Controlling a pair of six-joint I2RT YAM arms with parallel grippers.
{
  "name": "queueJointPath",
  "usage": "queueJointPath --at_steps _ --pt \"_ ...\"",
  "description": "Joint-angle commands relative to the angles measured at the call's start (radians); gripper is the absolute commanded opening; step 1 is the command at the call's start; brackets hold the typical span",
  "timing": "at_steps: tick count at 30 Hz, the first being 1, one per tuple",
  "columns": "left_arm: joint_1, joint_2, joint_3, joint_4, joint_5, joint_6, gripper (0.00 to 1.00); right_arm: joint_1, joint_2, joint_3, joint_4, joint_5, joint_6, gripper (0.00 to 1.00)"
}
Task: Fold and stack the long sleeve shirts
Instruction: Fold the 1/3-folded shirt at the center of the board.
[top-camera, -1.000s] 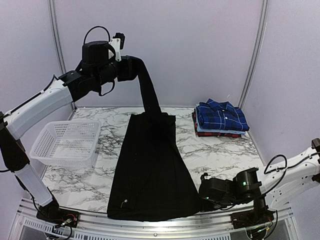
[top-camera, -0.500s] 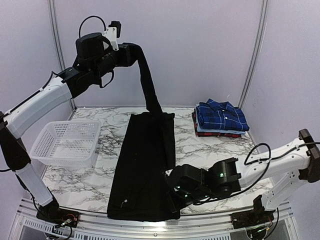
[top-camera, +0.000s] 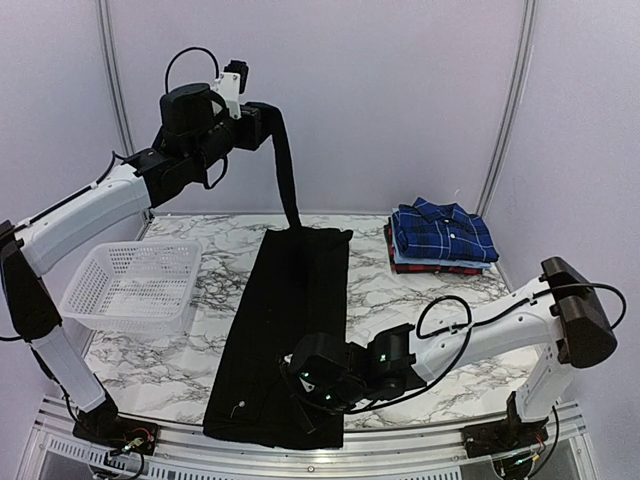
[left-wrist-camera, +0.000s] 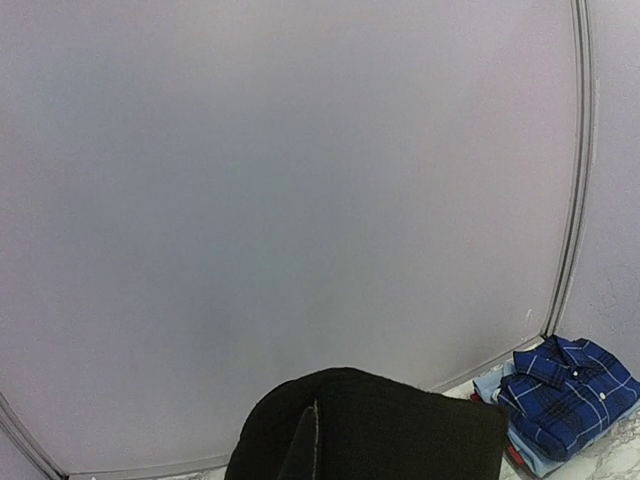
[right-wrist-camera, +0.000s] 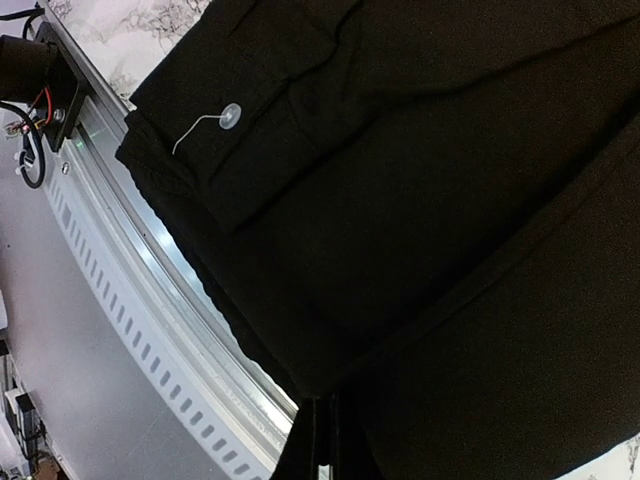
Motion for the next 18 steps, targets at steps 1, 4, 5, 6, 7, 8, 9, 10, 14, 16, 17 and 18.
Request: queueJointPath --at_steps 1,4,5,6,7,8,9,10,14,16,17,18 --pt "0.009 -0.040 -0.021 0.058 0.000 0.027 0.00 -0.015 -0.002 -0.016 0.087 -0.069 -0.002 0.00" --pt "0.012 -0.044 -0.023 0.054 0.017 0.028 0.00 -0.021 -0.015 -0.005 0.105 -0.083 -0.019 0.20" --pt "0.012 -0.045 -0.020 0.052 0.023 0.030 0.00 -0.027 -0.028 0.004 0.103 -0.080 -0.029 0.29" --pt "0.012 -0.045 -0.017 0.049 0.028 0.031 0.00 -0.037 -0.047 0.007 0.097 -0.072 -0.038 0.35" --pt "0.013 -0.046 -0.014 0.047 0.031 0.031 0.00 -0.053 -0.068 0.009 0.086 -0.060 -0.050 0.41" --pt "0.014 -0.047 -0.013 0.045 0.039 0.033 0.00 -0.073 -0.098 0.005 0.073 -0.043 -0.060 0.45" --pt "0.014 -0.049 -0.012 0.044 0.044 0.035 0.00 -0.100 -0.129 -0.002 0.060 -0.025 -0.073 0.49" --pt "0.014 -0.051 -0.012 0.043 0.049 0.036 0.00 -0.132 -0.162 -0.009 0.043 0.002 -0.085 0.51" --pt "0.014 -0.061 -0.018 0.040 0.066 0.045 0.00 -0.299 -0.299 -0.052 0.039 0.079 -0.121 0.56" --pt "0.014 -0.067 -0.029 0.041 0.068 0.046 0.00 -0.389 -0.340 -0.066 0.050 0.102 -0.137 0.57" --pt "0.014 -0.071 -0.040 0.042 0.069 0.046 0.00 -0.432 -0.350 -0.070 0.058 0.104 -0.147 0.57" --pt "0.014 -0.075 -0.046 0.042 0.068 0.046 0.00 -0.467 -0.357 -0.073 0.066 0.104 -0.154 0.57"
